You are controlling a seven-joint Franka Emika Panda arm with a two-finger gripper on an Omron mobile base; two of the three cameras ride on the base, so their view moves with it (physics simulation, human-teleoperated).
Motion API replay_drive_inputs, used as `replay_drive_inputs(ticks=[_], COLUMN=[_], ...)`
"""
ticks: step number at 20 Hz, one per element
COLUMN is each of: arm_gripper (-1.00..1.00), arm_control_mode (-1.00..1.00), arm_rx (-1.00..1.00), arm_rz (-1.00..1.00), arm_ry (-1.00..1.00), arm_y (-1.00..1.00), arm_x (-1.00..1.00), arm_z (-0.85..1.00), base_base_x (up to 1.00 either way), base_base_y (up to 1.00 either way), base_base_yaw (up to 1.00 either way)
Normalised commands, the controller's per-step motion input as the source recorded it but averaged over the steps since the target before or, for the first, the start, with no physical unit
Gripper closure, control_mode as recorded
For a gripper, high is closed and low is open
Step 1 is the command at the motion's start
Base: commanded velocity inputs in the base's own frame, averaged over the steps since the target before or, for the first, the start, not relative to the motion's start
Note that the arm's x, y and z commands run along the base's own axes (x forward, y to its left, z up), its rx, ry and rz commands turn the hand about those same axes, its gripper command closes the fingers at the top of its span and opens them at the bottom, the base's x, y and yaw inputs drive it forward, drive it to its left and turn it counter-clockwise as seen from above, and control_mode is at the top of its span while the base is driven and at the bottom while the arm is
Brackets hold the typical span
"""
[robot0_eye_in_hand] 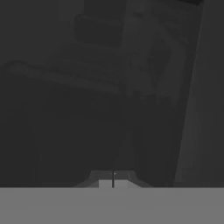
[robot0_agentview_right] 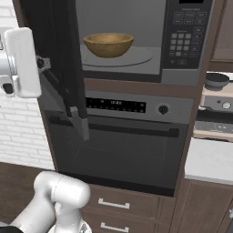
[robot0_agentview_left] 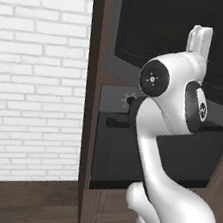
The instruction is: Open the microwave, place the bowl with waffle inside the microwave, then close the microwave door and turn it on.
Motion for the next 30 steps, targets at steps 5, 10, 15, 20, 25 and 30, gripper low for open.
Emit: replay_drive_inputs(ticks=[5,10,15,20,25,30], arm_gripper=[1.00,1.00,1.00,1.00,1.00,1.00], arm_control_mode=[-1.00,-1.00,-1.00,-1.00,-1.00,-1.00], arm_rx=[0.16,0.12,0.09,0.04,0.03,0.03], arm_rz=[0.37,0.43,0.41,0.31,0.24,0.10], arm_ry=[0.09,-0.03,-0.01,0.00,-0.02,-0.01], arm_y=[-0.59,-0.57,-0.45,-0.17,-0.09,0.00], arm_x=[0.98,0.91,1.00,1.00,1.00,1.00], arm_z=[0.00,-0.01,-0.04,-0.10,-0.18,-0.29], base_base_x=[0.00,0.00,0.00,0.00,0.00,0.00], base_base_y=[0.00,0.00,0.00,0.00,0.00,0.00], base_base_yaw=[0.00,0.00,0.00,0.00,0.00,0.00])
